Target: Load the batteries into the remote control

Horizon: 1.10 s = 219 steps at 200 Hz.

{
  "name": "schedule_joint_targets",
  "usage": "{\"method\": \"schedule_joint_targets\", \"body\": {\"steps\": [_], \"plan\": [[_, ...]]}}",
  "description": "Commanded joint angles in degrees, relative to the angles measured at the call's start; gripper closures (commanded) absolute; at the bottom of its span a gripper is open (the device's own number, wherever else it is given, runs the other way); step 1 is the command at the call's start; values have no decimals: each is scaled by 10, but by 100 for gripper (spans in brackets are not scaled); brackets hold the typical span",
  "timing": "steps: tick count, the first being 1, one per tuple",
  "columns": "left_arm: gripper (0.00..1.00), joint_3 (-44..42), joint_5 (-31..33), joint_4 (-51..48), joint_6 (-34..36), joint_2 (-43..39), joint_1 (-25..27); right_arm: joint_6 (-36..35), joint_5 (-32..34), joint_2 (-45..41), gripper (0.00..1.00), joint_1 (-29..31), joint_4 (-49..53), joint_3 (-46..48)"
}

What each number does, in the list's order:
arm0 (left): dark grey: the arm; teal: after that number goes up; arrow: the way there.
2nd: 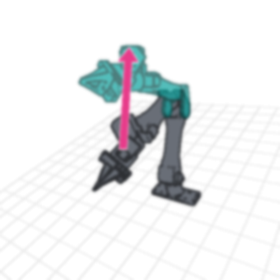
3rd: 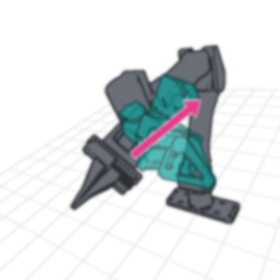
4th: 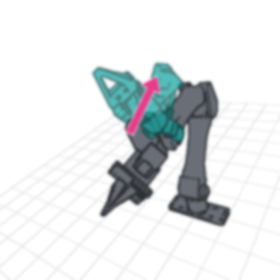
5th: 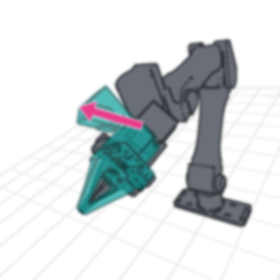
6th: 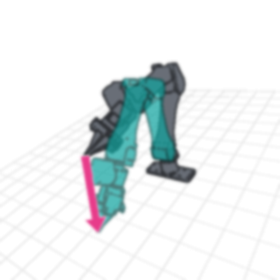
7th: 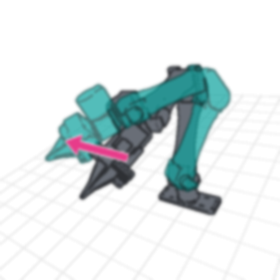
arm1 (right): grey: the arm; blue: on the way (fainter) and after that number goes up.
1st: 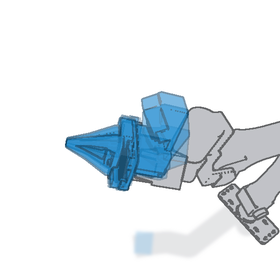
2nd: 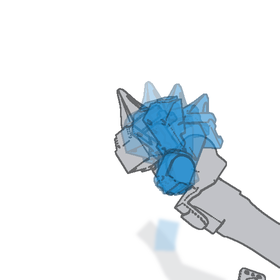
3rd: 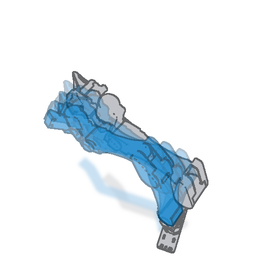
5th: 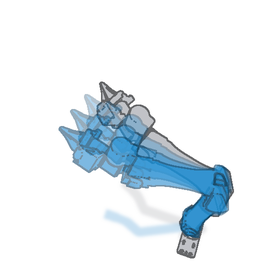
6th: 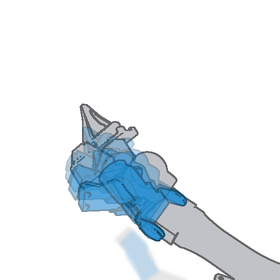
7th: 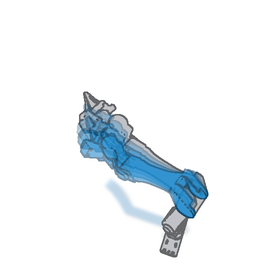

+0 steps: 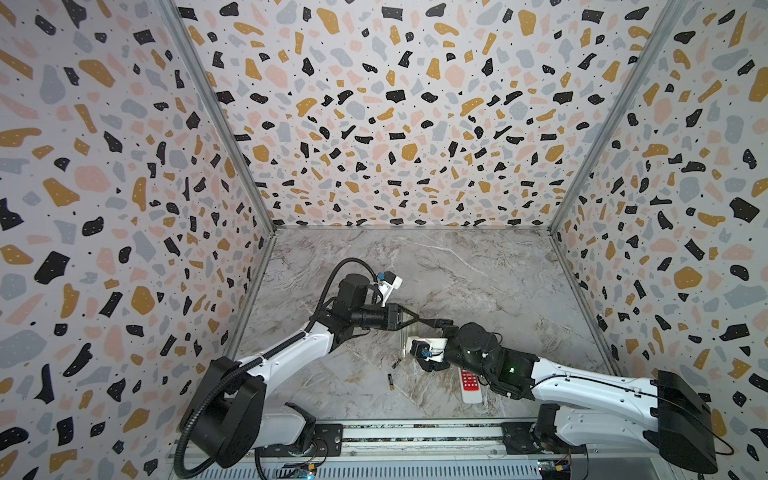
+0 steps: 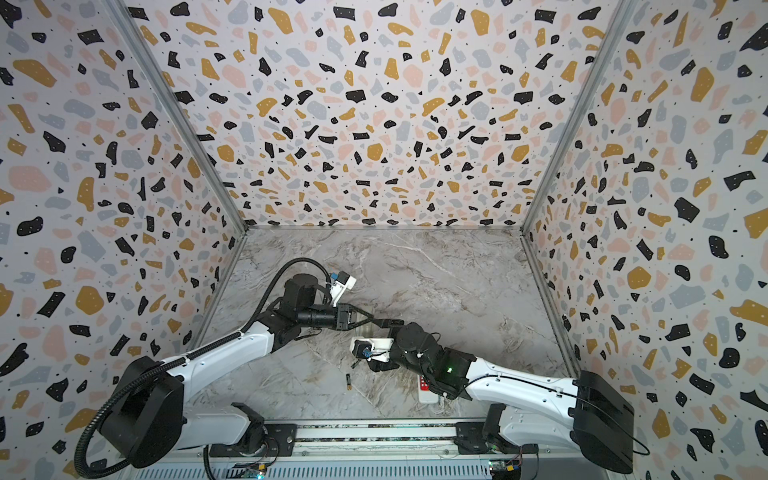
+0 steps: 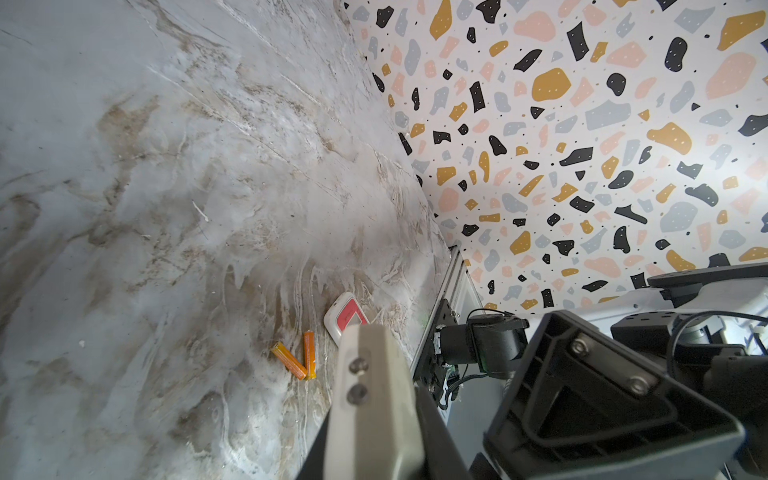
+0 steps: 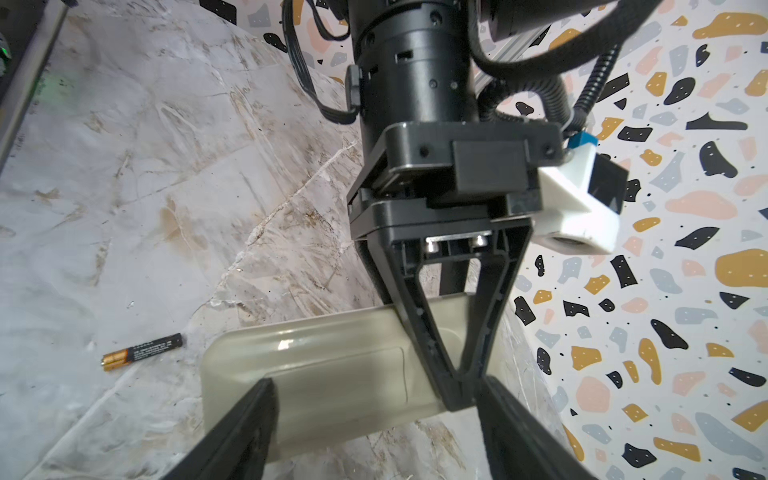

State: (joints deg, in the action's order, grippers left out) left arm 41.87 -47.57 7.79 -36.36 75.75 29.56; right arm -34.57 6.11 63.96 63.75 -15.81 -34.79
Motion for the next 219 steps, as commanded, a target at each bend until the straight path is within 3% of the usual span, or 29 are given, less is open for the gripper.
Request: {"method": "schedule_joint_targets", "body": {"steps": [1,106,219], "plan": [[100,-2,-16,27,-6,3,-1,-13,12,-2,22,3,-8,-19],[100,-1,-18,24,-5,6,-1,-26,-7,-1,17,8,24,-22],[100,-4,-24,24,-8,10,-1,-72,74,24,18,8,-25,-6]]}}
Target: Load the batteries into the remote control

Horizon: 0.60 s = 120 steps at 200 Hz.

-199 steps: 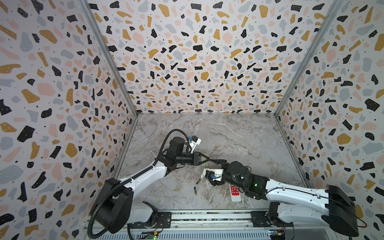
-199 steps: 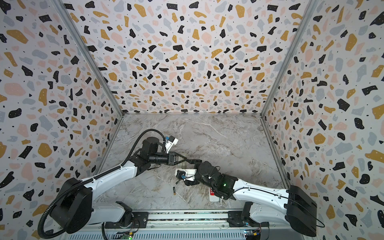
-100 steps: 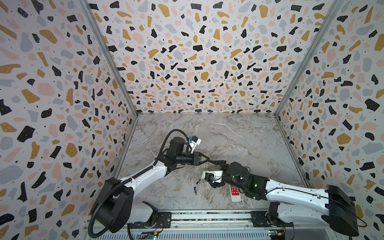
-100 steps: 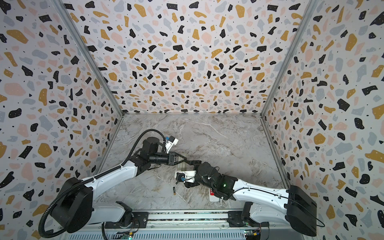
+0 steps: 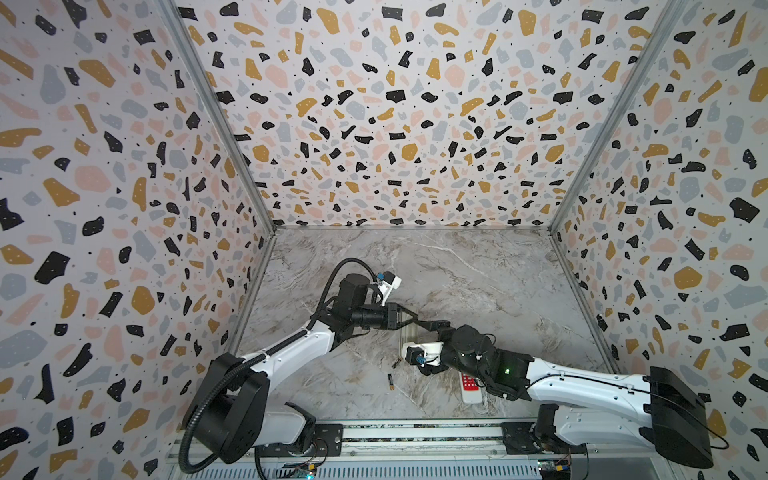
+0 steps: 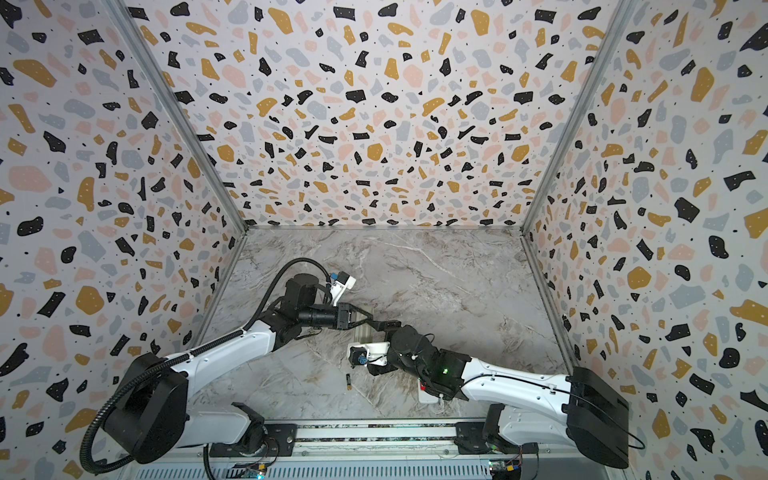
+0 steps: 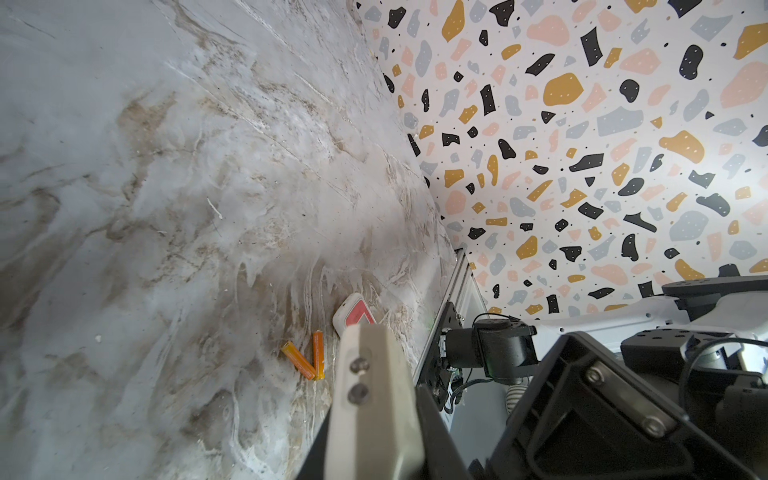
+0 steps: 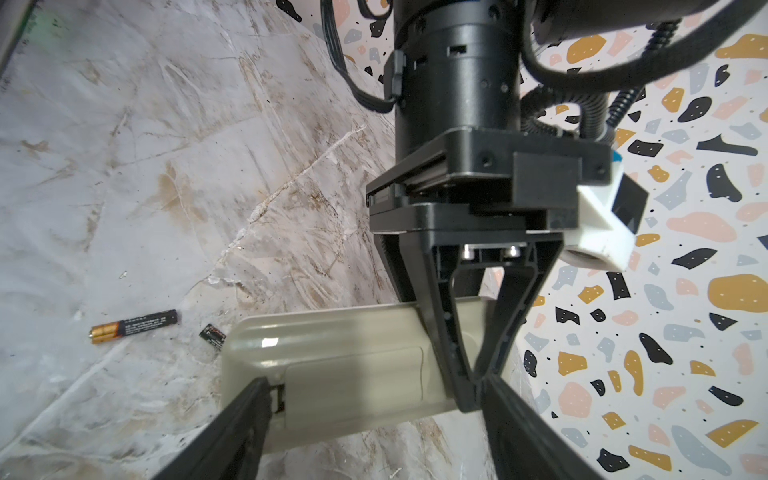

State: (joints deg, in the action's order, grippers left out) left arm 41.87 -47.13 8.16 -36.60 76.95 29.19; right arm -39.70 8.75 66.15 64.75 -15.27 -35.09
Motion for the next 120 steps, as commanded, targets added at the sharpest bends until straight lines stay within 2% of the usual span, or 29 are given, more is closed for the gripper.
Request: {"method": "schedule_joint_targets", "body": {"steps": [1,32,55,120], "plan": [[100,-4,-29,20,-6,-2,3,-22,48,1,18,-2,-31,-3],[100,-1,-27,14,-4,1,3,-29,63,-6,19,-2,-54,3],[100,10,-11,-32,31,6,3,-32,78,-16,20,-2,-79,13],[100,9,6,-46,44,15,3,-34,77,-26,20,-2,-90,17]]}}
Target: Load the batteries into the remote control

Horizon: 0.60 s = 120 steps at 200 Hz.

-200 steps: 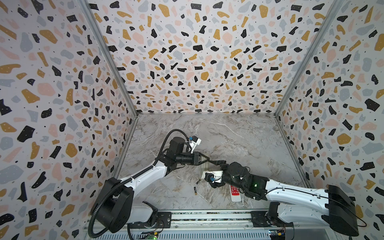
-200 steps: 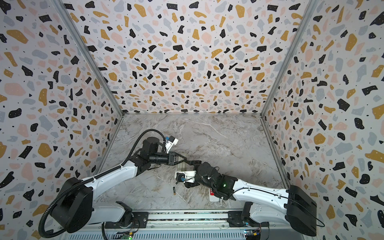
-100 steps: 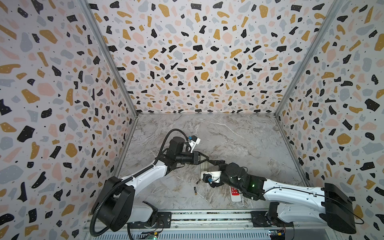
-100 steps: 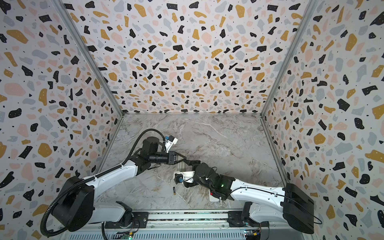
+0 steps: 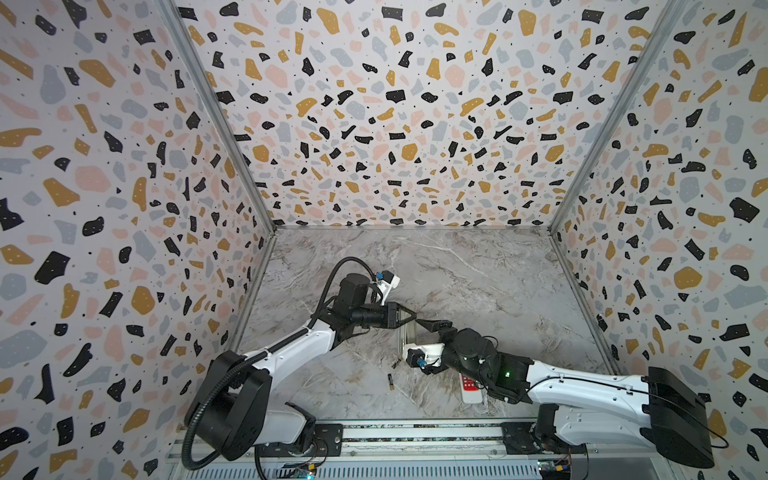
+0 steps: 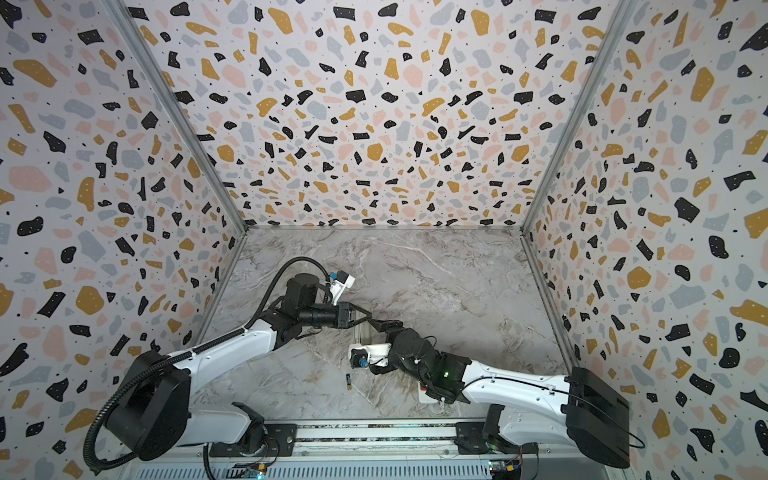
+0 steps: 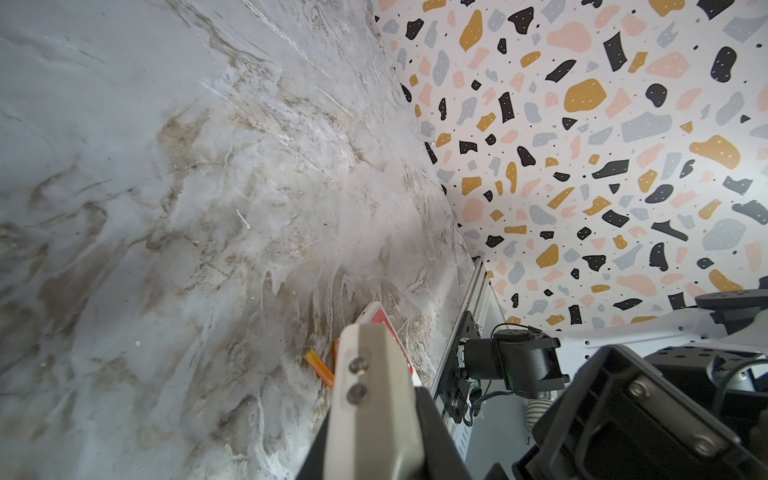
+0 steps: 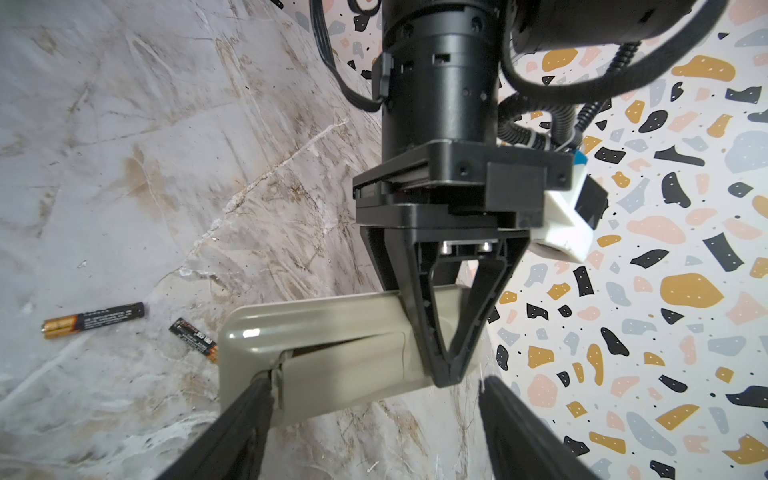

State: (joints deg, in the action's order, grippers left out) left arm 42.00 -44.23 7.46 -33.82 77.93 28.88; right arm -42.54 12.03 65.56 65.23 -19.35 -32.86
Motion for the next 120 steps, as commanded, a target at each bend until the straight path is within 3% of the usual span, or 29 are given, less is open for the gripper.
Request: {"method": "schedule_joint_targets", "body": {"steps": [1,120], "plan": [[100,8,-23,-38,17,5,6,-5,44,-20,20,-7,-49,-5],[100,-9,-10,39,-45,1,-9,19,9,5,16,-7,-17,-14]]}}
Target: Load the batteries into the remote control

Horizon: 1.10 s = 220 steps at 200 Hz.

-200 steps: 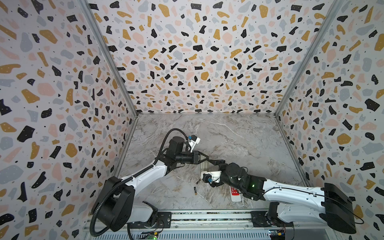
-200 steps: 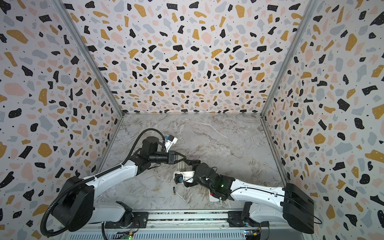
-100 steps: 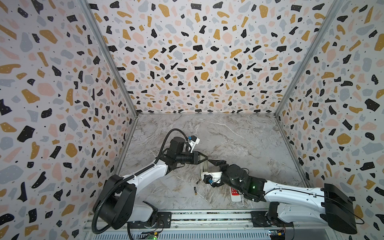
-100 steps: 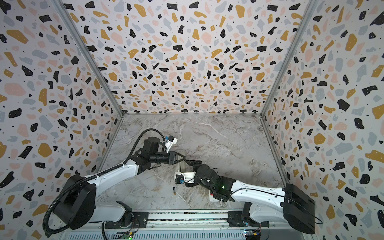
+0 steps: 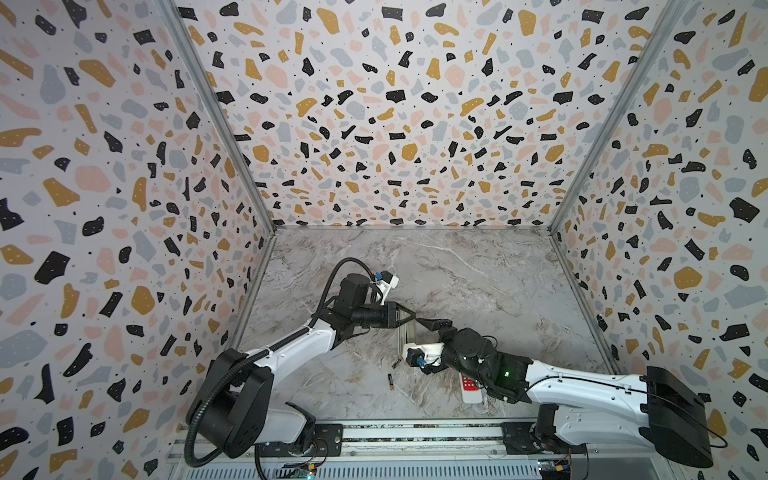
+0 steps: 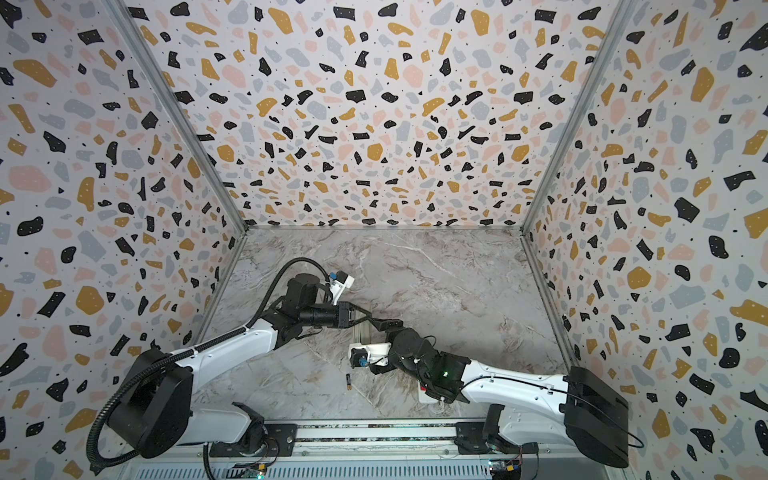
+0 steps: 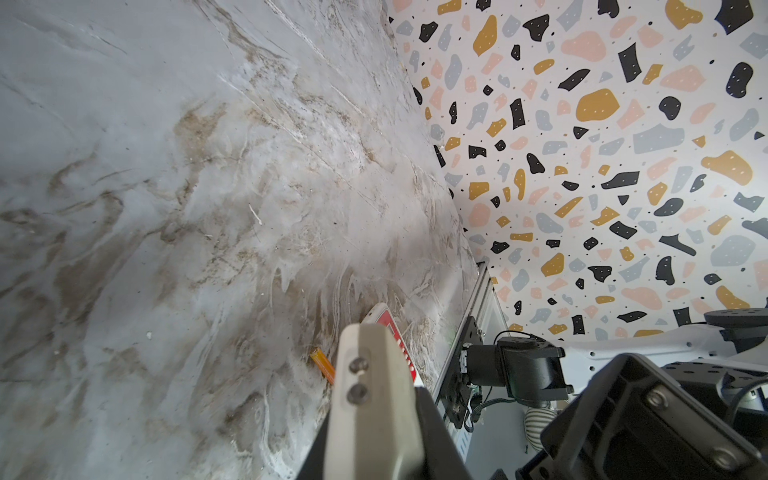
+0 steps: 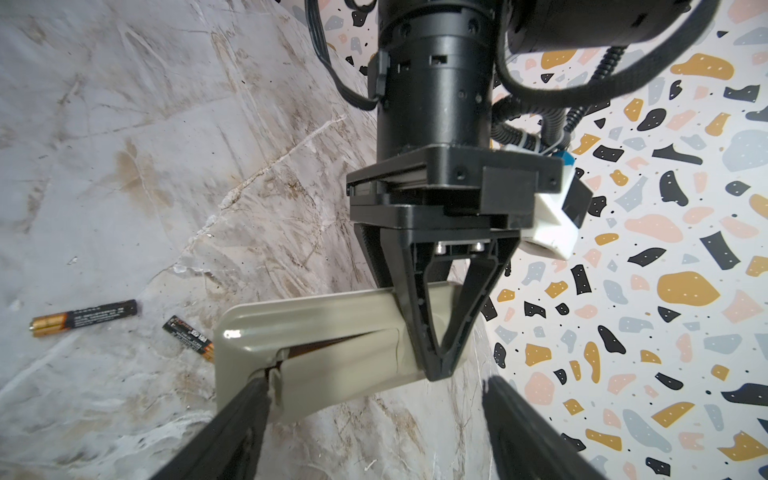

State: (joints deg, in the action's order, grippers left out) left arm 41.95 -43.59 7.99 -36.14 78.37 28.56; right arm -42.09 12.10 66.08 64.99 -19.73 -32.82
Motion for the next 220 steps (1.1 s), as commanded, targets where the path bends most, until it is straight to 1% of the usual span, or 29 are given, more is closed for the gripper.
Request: {"method": "schedule_joint_targets", "body": {"steps": [1,44,55,67,75,101,132,152,168,192,206,220], "plan": [[100,-9,-16,35,-22,-3,-6,15,8,0,15,-5,-13,-15],[100,-13,7,56,-35,0,-14,23,5,2,11,-5,-4,-14],[100,-15,13,60,-39,1,-16,27,5,2,5,-5,-1,-14],[100,-15,19,60,-40,1,-16,32,2,3,2,-5,0,-15],[100,-15,20,81,-45,2,-17,33,0,4,2,-5,0,-15],[100,-17,22,94,-54,3,-19,38,-1,4,1,-5,-2,-16],[100,-16,48,92,-52,12,-23,56,7,-8,1,-7,-21,-10],[100,-16,64,97,-51,21,-28,94,-1,-24,2,-16,-15,-12],[100,-13,80,82,-33,23,-35,132,3,-42,3,-20,-1,-14],[100,-17,106,68,-12,17,-49,221,30,-74,4,-28,51,-26],[100,-23,119,68,-4,13,-57,279,44,-93,5,-32,104,-41],[100,-29,137,46,7,7,-61,342,64,-111,6,-35,158,-57]]}}
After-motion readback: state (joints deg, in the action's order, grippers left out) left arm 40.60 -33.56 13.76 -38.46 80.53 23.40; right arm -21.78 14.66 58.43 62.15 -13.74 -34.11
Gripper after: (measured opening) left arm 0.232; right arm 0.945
